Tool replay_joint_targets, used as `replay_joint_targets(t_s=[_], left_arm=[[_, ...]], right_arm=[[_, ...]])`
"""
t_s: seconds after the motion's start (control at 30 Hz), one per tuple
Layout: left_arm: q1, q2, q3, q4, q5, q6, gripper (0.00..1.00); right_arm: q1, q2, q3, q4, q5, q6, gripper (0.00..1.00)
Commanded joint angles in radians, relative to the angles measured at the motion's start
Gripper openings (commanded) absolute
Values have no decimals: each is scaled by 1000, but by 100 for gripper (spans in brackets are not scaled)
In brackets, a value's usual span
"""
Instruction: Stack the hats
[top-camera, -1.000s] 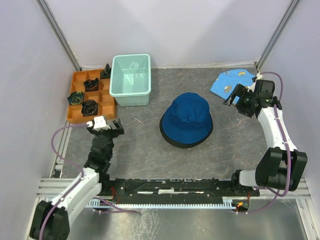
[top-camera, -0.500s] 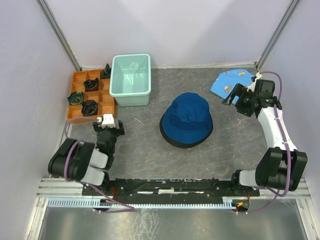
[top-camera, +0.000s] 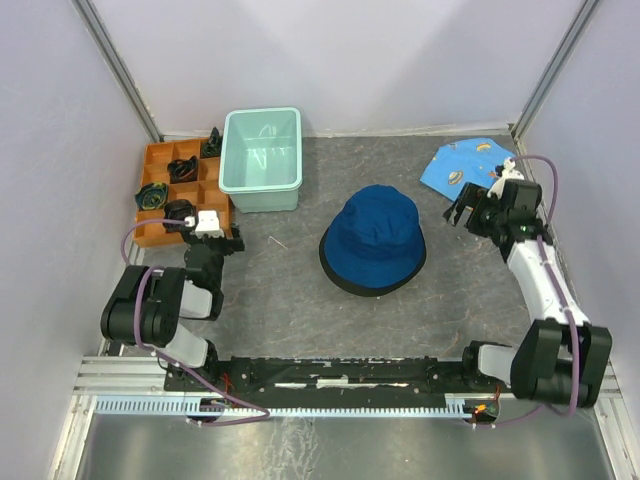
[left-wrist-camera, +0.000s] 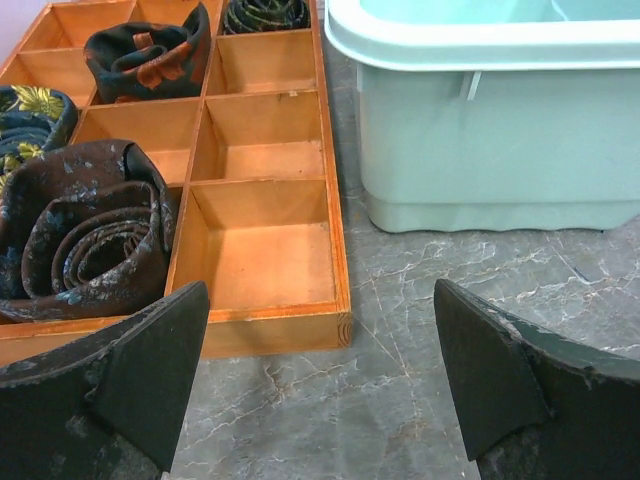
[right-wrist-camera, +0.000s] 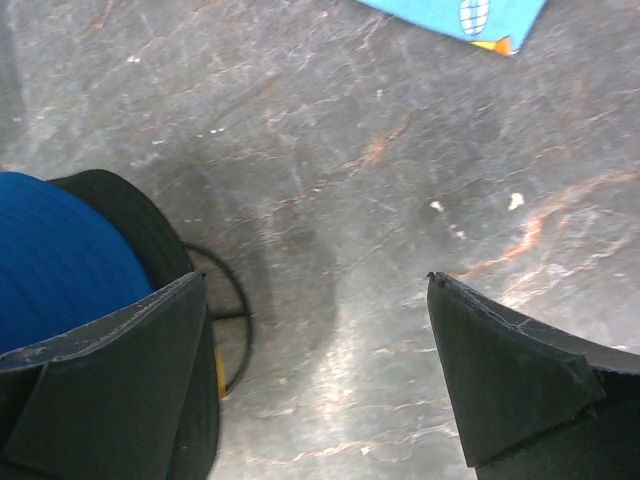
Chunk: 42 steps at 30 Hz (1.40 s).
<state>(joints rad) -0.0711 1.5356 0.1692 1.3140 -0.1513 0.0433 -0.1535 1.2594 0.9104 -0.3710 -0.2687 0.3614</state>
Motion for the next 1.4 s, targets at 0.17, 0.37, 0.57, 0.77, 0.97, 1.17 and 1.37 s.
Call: replay_joint_targets(t_s=[0.17,0.37,0.57,0.77,0.97,1.17,1.37], left_arm=[[17,-16,61,-127,-14,-44,99],[18,-18,61,-125,-13,-45,99],[17,-18,58,-124,-12,-45,99],[19,-17,61,-125,-8,-45,99],[20,-16,62,-128,-7,-45,99],[22,-17,62,-128,-7,-45,99],[20,-17,62,-127,-7,-45,99]], right_arm=[[107,-154,-314,407,325,-264,99],[115,-48,-549,932,395,-224,99],[139,170,-662,1381,349,-269,99],[185,264,-540,1255,368,-314,99],[190,256,-538,1226,399,-306,99],[190,254,-541,1230,393,-309,99],[190,254,-541,1230,381,-314,99]])
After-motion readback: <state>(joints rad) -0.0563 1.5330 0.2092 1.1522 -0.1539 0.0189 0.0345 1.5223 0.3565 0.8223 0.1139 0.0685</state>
